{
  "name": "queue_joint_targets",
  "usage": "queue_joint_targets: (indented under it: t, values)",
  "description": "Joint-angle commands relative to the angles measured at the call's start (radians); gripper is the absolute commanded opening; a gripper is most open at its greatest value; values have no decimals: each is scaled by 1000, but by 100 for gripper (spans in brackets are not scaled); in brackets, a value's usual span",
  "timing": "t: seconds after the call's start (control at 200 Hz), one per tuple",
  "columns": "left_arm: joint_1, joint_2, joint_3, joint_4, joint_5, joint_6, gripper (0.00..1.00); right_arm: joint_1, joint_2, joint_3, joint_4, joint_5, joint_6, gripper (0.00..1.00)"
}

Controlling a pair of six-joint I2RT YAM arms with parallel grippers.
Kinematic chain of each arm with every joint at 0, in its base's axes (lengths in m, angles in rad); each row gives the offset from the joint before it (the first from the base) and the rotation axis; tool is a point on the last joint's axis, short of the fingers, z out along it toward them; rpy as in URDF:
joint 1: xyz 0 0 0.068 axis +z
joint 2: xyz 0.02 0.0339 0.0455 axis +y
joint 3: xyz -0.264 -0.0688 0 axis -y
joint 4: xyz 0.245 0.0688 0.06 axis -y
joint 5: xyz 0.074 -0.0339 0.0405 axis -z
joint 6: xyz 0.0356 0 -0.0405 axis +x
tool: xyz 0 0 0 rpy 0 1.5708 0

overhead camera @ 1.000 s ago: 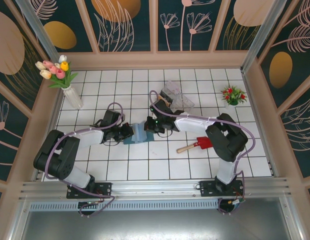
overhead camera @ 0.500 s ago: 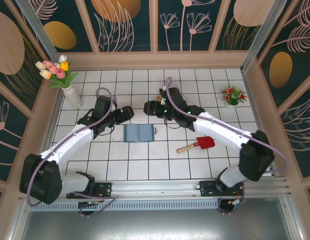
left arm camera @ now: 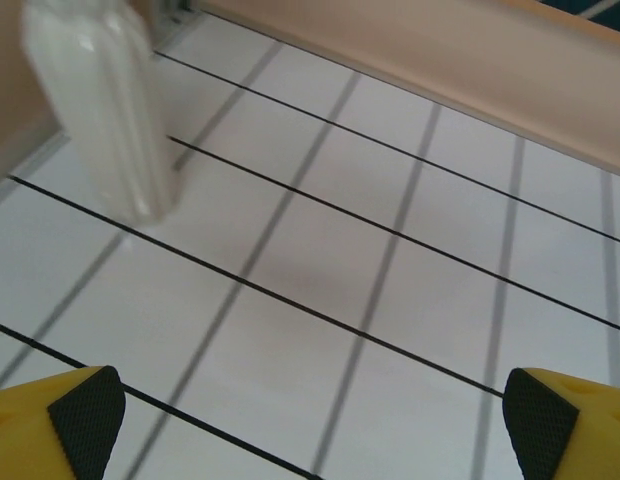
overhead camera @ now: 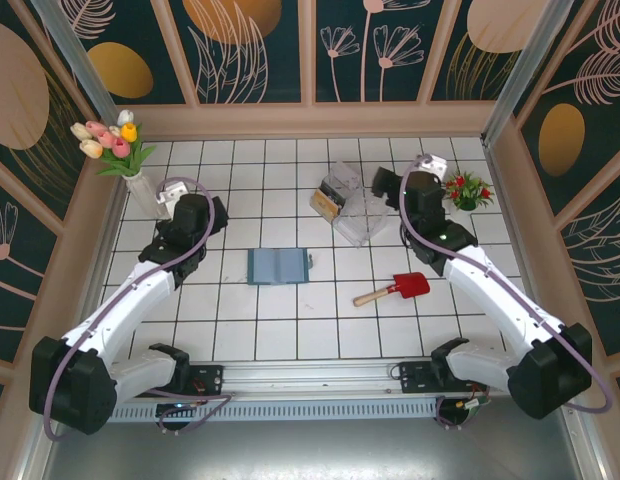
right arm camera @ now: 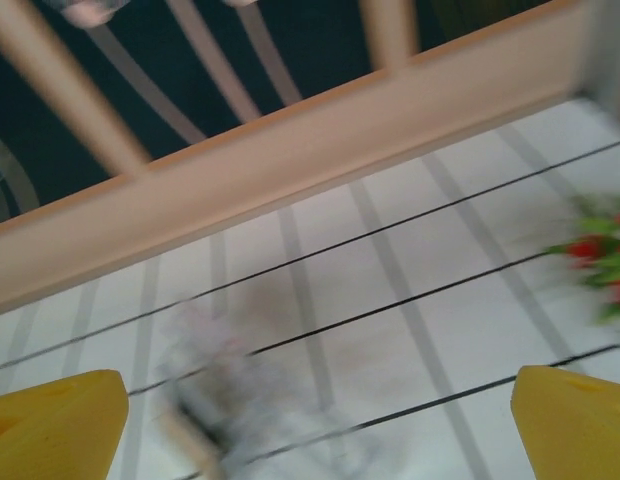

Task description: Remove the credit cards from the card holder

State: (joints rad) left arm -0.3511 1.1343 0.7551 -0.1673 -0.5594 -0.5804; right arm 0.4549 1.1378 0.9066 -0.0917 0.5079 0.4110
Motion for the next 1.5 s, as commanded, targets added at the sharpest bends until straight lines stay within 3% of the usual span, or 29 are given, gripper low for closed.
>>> queue_joint_targets:
  t: [0.0,0.165,0.26,0.585,0.826,1.006,1.331,1.496]
  values:
    - [11,15,-63,140,-191,66,98,-78,-30,-116,107,170,-67,99]
    - [17,-19,-219,391,-346,165,98,-230,-38,-275,235,108,-44,99]
    - [36,-50,-325,574,-366,237,99,-279,-18,-354,342,97,-86,99]
    - [159,0,-537,1004,-117,386,99,-307,126,-542,771,85,-328,99]
    - [250,118,-585,1268,139,481,99,-362,193,-637,1098,-149,-421,99]
    - [293,218,-573,1400,295,508,98,-406,266,-644,1190,-263,-400,99]
    - [333,383,-543,1484,420,508,99,-455,390,-690,1360,-393,-388,99]
    - [335,389,-525,1458,381,496,99,-463,402,-687,1363,-419,-388,99]
